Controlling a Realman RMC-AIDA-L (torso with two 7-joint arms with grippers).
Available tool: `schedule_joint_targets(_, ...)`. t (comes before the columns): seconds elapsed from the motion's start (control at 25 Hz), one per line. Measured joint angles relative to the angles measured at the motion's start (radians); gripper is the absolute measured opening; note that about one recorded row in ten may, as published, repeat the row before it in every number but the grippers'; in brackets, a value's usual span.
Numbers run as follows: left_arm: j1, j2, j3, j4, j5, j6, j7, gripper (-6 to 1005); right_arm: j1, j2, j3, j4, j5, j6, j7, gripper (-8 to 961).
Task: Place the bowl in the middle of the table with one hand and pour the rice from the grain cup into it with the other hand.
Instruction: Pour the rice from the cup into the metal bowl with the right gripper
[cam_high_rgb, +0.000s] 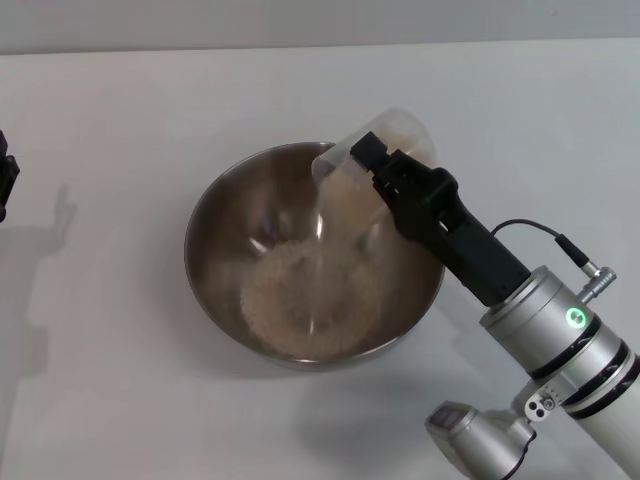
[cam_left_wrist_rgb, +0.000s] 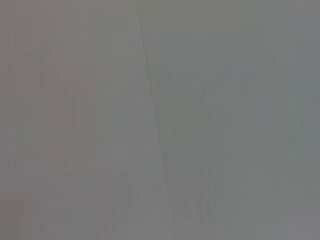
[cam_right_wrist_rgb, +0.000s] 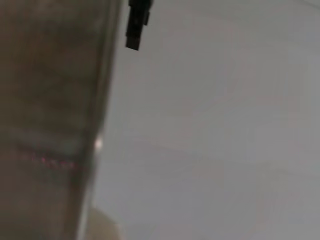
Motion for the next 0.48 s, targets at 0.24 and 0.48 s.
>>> schedule_joint_targets(0.24,0.0,0.0,0.001,-0.002,0.0,0.005,0.0,818,0.003,0.0,0.003,0.018,0.0,0.029,-0.077,13)
schedule_joint_targets(0.48,-0.001,0.0,0.002,-0.001,0.0,0.005,0.0,818,0.014,0.0,0.001,0.034,-0.001,0.058,-0.177,13)
